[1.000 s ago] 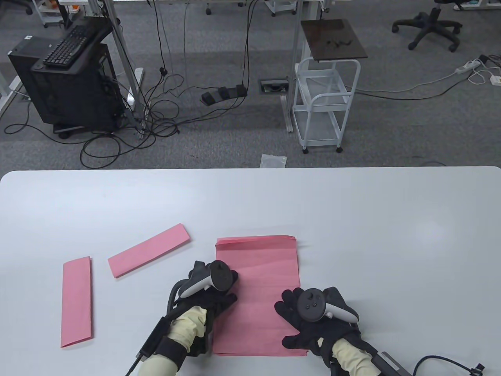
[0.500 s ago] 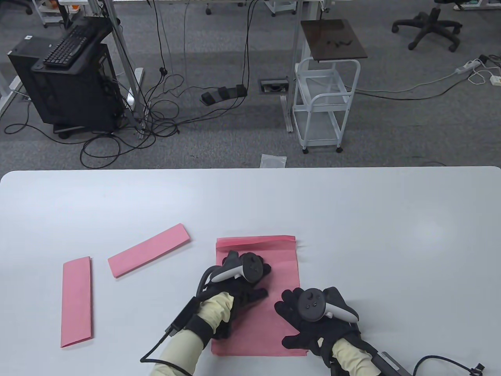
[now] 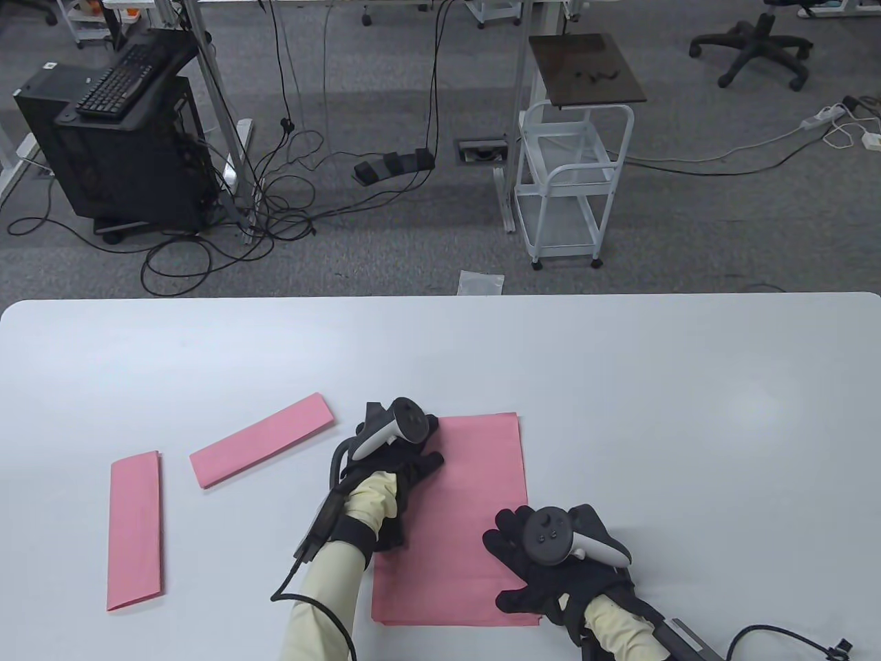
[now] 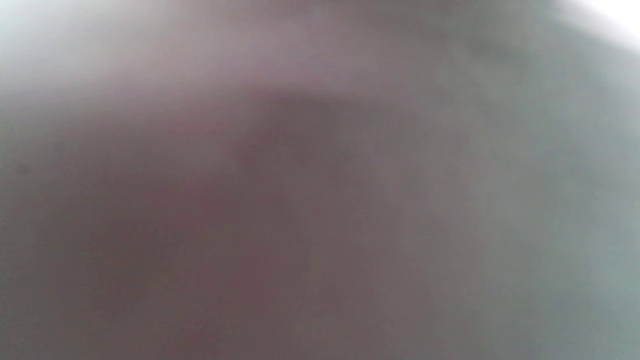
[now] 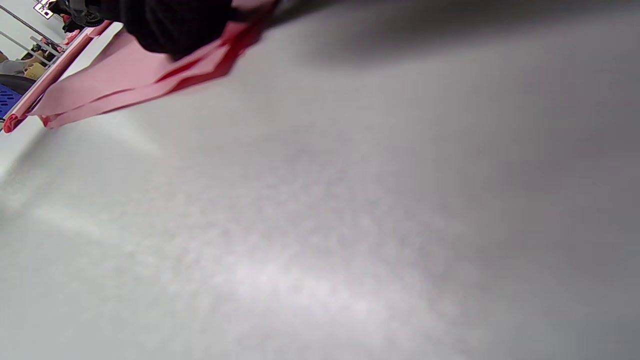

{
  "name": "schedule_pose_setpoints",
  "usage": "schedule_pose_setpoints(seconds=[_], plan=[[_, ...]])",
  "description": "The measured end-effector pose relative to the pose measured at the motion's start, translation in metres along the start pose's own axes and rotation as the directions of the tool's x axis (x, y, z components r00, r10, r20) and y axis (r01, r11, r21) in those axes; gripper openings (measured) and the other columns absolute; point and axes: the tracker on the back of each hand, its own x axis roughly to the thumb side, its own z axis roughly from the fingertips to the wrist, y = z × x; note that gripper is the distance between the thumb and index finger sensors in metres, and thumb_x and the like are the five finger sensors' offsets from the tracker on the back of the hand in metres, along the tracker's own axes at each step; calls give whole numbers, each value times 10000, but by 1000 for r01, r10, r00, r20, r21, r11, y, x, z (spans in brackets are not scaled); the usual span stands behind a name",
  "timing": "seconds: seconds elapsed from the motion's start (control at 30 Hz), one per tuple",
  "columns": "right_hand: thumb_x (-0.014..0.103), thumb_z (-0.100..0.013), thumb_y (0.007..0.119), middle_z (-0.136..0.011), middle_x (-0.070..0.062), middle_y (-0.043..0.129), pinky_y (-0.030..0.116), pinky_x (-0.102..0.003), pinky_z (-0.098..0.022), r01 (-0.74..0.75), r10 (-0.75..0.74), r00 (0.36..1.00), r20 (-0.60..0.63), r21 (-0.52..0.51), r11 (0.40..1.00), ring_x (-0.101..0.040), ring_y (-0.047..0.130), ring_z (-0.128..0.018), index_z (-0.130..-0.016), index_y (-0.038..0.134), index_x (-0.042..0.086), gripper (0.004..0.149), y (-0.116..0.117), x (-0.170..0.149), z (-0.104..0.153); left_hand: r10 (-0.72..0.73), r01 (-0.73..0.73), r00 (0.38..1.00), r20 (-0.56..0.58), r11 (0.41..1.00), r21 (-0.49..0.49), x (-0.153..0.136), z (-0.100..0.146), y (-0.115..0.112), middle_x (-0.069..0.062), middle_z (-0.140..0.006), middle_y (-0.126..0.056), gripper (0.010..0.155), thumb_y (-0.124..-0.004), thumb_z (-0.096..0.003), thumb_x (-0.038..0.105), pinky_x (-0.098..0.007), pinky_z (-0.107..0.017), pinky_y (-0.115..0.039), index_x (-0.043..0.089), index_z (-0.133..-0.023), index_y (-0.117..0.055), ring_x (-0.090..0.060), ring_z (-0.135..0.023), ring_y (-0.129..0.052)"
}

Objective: Unfold complexly folded papers and stack

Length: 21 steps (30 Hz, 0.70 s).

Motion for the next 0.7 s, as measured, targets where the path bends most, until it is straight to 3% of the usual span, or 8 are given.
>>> schedule_pose_setpoints(seconds=[0.17,0.27,0.37,0.5,0.7], plan=[[523,-488,664,-1114,211,-41,-137,-469,-670,8,-8,1000,-4,-51,999,-71,-144,-998,-1043,188,453,735,-1,4,2,33,-33,999,11,999,-8,2,8,2,220,-1076,168,688,-537,-543,584,-531,-715,96,481,-1031,-65,-129,-1042,184],[517,-497,642,-1121,212,-26,-133,-469,-672,37,-35,999,24,-93,995,-71,-136,-1004,-1052,221,450,699,-5,7,8,38,-40,998,54,998,45,4,19,10,224,-1058,203,703,-544,-542,581,-526,-710,116,493,-1029,-45,-127,-1025,221],[526,-497,620,-1141,200,27,-126,-471,-674,65,-54,997,61,-199,978,-68,-126,-1011,-1049,250,470,666,-16,13,20,5,-12,998,66,995,99,-4,35,24,219,-1065,203,709,-550,-544,578,-529,-711,120,498,-1032,-42,-132,-1030,222],[526,-504,615,-1146,186,32,-121,-475,-673,91,-69,994,90,-273,958,-76,-127,-1011,-1058,238,448,676,-29,23,37,30,-30,1000,5,987,157,-37,55,42,210,-1084,180,715,-571,-545,564,-534,-713,117,495,-1042,-62,-143,-1041,209],[514,-507,628,-1159,157,57,-107,-482,-676,125,-94,989,111,-325,937,-97,-98,-1022,-1065,252,429,678,-29,29,53,77,-42,985,-155,975,216,-104,77,56,192,-1109,139,750,-618,-547,534,-541,-719,88,484,-1036,-52,-158,-1057,175]])
